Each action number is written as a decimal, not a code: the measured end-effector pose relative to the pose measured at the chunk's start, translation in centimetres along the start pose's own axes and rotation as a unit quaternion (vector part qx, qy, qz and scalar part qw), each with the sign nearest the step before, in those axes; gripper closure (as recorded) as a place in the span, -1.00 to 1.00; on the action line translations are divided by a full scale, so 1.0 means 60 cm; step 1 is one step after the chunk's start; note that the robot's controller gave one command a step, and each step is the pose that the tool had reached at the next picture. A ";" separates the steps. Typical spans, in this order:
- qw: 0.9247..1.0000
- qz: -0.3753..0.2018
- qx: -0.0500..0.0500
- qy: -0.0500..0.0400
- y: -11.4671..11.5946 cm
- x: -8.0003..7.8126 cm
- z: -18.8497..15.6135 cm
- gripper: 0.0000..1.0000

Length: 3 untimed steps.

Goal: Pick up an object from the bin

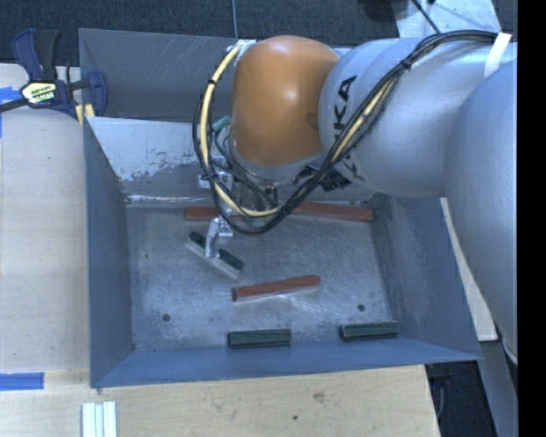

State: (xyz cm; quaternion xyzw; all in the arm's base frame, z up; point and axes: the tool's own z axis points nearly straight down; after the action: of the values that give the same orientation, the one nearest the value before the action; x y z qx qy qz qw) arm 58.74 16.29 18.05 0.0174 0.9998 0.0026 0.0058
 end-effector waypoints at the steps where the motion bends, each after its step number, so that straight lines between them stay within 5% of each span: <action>1: 0.998 -0.056 0.002 0.004 -0.070 -0.039 0.088 -1.00; 2: 0.997 -0.072 -0.001 -0.007 -0.051 -0.017 0.149 1.00; 3: 0.997 -0.073 0.001 0.003 -0.053 -0.008 0.159 -1.00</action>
Offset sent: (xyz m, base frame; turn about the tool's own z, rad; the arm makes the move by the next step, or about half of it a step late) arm 0.0025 -0.0322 -0.0993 -0.1465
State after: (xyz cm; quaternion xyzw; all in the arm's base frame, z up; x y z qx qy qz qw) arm 59.21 13.17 8.52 -0.0555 0.9985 0.0015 0.0027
